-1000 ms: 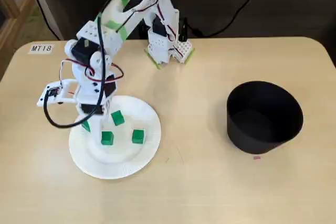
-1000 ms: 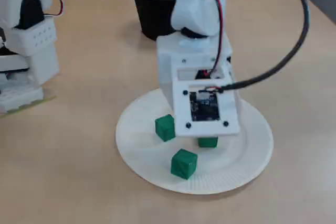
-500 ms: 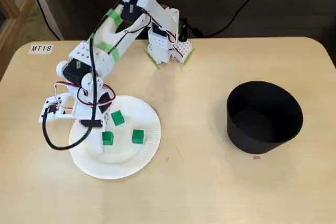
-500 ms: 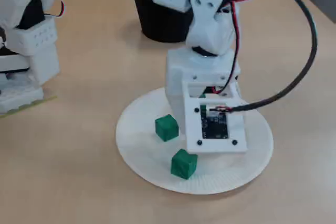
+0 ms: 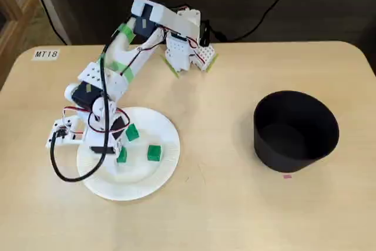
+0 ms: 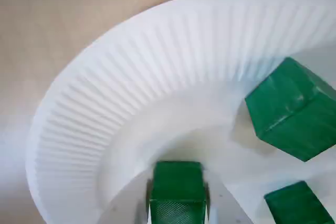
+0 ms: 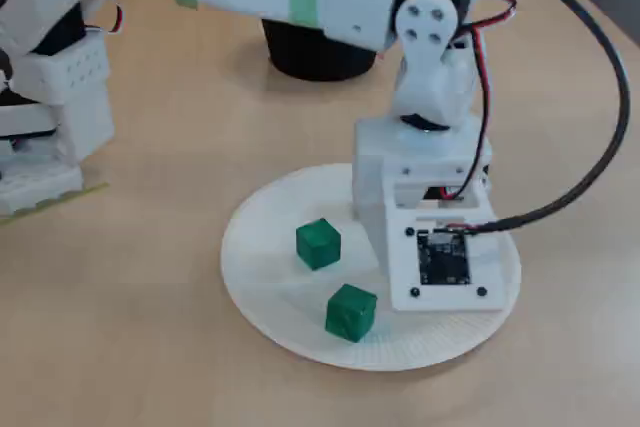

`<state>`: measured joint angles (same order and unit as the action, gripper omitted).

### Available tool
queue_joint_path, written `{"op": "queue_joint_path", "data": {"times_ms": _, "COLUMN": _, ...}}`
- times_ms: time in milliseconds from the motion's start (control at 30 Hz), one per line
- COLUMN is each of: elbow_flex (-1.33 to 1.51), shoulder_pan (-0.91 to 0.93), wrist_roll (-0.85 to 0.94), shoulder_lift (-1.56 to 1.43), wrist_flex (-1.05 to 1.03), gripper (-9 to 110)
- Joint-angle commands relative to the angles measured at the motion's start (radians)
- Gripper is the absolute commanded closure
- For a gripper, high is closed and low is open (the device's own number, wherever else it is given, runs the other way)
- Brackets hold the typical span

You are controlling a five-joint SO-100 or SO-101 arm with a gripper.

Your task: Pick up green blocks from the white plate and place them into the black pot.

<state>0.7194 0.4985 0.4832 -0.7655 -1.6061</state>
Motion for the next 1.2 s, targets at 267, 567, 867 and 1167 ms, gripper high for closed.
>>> {"op": "queue_joint_path", "data": {"times_ms": 267, "elbow_flex": -0.055, "shoulder_pan": -0.100, "wrist_roll": -0.089, "shoulder_lift": -0.385, "wrist_flex": 0.006, "gripper": 104}}
{"op": "queue_joint_path", "data": {"times_ms": 567, "elbow_flex": 0.448, "shoulder_pan": -0.482, "wrist_roll": -0.391, "shoulder_lift": -1.012, "wrist_flex": 0.403, "gripper": 104}}
{"op": "queue_joint_path", "data": {"times_ms": 867, "elbow_flex": 1.170, "shoulder_pan": -0.976, "wrist_roll": -0.549, "shoulder_lift": -1.367, "wrist_flex": 0.900, "gripper": 104}}
{"op": "queue_joint_path", "data": {"times_ms": 1167, "elbow_flex": 1.246, "shoulder_pan": -1.131, "wrist_roll": -0.495, "shoulder_lift": -1.201, "wrist_flex": 1.017, "gripper": 104}}
